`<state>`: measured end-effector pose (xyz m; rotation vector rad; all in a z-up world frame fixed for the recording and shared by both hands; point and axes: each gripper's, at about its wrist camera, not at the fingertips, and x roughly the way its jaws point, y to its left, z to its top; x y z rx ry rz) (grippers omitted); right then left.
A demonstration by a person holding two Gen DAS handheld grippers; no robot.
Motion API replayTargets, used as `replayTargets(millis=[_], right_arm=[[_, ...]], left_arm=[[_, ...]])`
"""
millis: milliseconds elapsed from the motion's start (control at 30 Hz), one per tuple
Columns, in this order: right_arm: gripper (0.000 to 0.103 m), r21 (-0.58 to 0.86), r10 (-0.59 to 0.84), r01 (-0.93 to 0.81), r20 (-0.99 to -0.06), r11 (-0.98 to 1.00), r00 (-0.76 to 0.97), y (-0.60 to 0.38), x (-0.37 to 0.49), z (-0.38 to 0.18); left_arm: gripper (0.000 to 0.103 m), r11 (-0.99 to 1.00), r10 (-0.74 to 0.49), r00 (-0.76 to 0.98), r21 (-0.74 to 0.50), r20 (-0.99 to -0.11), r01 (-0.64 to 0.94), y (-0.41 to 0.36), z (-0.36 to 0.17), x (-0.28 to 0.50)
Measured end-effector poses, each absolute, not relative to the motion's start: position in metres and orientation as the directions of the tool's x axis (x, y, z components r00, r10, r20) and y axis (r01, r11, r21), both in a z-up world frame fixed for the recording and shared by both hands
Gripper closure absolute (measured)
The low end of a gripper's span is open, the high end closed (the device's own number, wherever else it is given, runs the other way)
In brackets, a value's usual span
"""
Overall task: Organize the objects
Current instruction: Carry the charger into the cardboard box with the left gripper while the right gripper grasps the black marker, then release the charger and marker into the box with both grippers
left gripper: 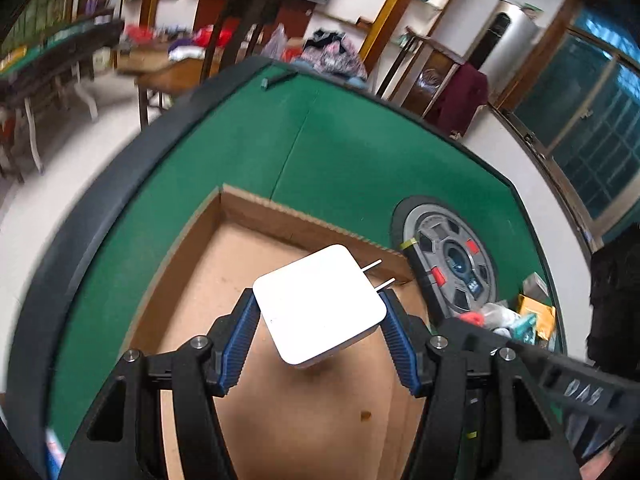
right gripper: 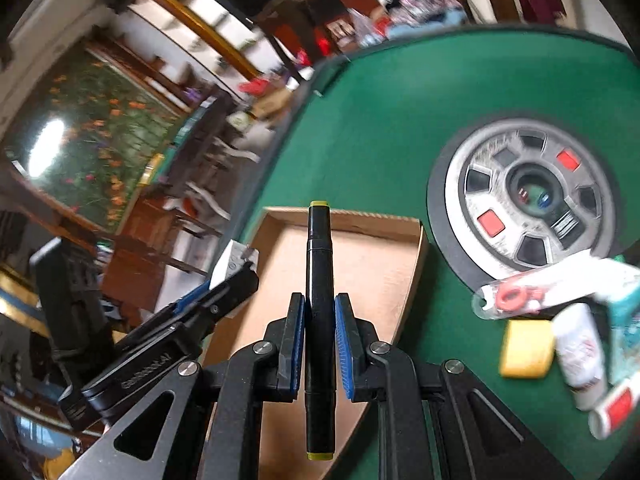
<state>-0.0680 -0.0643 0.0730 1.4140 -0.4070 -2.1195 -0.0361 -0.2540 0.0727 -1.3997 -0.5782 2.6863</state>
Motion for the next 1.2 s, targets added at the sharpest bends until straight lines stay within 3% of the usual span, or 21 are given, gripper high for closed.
replayTargets(millis=[233, 433, 633, 700, 767, 833, 900, 1000, 1067, 1100, 1200], right_arm=[[0.086, 0.429, -0.494, 0.258, -0.815, -0.866, -0.302, -0.085, -0.084, 0.044], [0.086, 0.421, -0.482, 0.247, -0.824, -0.873, -0.298, -0.087, -0.09, 0.04], [0.082, 0.46, -0.52, 0.249, -0.796, -0.852, -0.309, -0.074, -0.095, 0.033], [0.074, 0.492, -0.55, 0.249, -0.775, -0.834, -0.31, -0.067, -0.094, 0.037], [0.055, 0.505, -0.563, 0.249, -0.757, -0.826, -0.332, -0.056, -0.09, 0.048], [0.052, 0.49, -0.559, 0.271, -0.743, -0.829, -0.367, -0.047, -0.079, 0.062], [0.048, 0.425, -0.525, 0.312, -0.733, -0.85, -0.432, -0.033, -0.063, 0.085], [0.031, 0.295, -0.447, 0.342, -0.688, -0.892, -0.572, -0.006, -0.032, 0.12], [0.015, 0.177, -0.357, 0.317, -0.613, -0.932, -0.705, 0.017, -0.003, 0.143], [0.002, 0.107, -0.286, 0.273, -0.546, -0.956, -0.788, 0.03, 0.014, 0.151], [0.0, 0.042, -0.172, 0.168, -0.356, -0.985, -0.919, 0.066, 0.049, 0.147]], left_arm=[[0.043, -0.904, 0.261, -0.543, -0.4, -0.798, 0.153, -0.255, 0.03, -0.052], [0.043, -0.907, 0.25, -0.553, -0.392, -0.795, 0.154, -0.247, 0.029, -0.058], [0.041, -0.866, 0.301, -0.574, -0.47, -0.762, 0.171, -0.259, 0.032, -0.053], [0.037, -0.854, 0.311, -0.591, -0.492, -0.744, 0.169, -0.263, 0.039, -0.047], [0.033, -0.856, 0.292, -0.608, -0.485, -0.739, 0.179, -0.265, 0.048, -0.04], [0.031, -0.857, 0.275, -0.629, -0.482, -0.727, 0.182, -0.269, 0.062, -0.028], [0.028, -0.863, 0.268, -0.648, -0.477, -0.713, 0.168, -0.266, 0.076, -0.015], [0.019, -0.883, 0.274, -0.681, -0.458, -0.679, 0.101, -0.244, 0.099, 0.005], [0.016, -0.895, 0.292, -0.688, -0.443, -0.665, 0.049, -0.224, 0.109, 0.015], [0.015, -0.898, 0.311, -0.684, -0.44, -0.66, 0.017, -0.214, 0.112, 0.02], [0.014, -0.904, 0.352, -0.657, -0.423, -0.667, -0.055, -0.176, 0.113, 0.026]])
